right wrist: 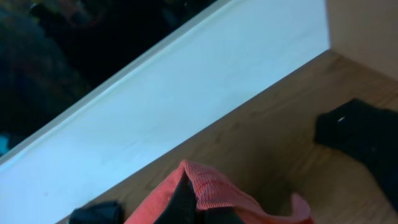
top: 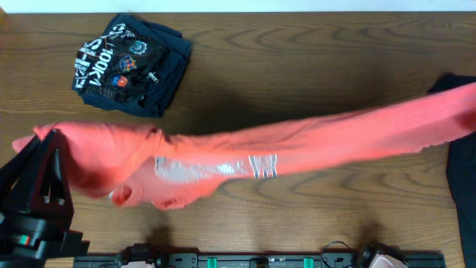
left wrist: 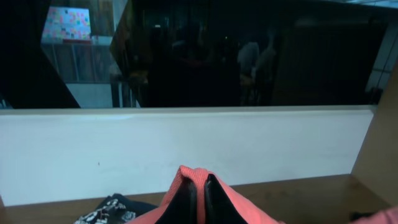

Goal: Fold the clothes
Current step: 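Lift the shirt with both grippers and lay it flat across the table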

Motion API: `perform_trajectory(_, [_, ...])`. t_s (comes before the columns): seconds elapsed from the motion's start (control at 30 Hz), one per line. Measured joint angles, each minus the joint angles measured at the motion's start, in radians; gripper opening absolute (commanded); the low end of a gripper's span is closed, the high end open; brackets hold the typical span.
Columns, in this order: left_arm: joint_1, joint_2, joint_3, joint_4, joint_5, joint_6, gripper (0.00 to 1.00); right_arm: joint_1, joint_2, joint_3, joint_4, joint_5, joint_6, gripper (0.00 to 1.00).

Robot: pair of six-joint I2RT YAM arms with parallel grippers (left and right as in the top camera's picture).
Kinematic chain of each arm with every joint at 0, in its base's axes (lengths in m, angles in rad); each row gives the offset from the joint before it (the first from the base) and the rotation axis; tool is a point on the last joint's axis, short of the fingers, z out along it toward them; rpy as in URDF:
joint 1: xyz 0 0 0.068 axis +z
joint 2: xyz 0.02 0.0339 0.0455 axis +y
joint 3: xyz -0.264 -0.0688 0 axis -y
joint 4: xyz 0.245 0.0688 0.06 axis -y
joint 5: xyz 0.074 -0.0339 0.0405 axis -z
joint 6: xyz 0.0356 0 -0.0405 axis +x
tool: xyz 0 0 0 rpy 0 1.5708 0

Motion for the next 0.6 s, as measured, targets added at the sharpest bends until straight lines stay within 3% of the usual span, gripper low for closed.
perform_trajectory(0.2, [-0.001, 0.064, 0.0, -0.031, 0.006, 0.0, 0.06, 0.0, 0.039, 0.004, -0.027, 0.033, -0.006, 0.01])
perform_trajectory(0.37, [-0.001, 0.263, 0.001, -0.009, 0.016, 0.001, 0.06, 0.0, 0.187, 0.008, 0.005, 0.003, -0.015, 0.01])
perform_trajectory(0.47, [-0.003, 0.435, -0.003, 0.098, 0.08, 0.006, 0.06, 0.0, 0.317, 0.006, 0.116, -0.07, -0.027, 0.01])
perform_trajectory(0.6, [-0.022, 0.669, 0.005, 0.314, 0.198, -0.026, 0.06, -0.007, 0.504, 0.001, 0.416, -0.253, -0.032, 0.01])
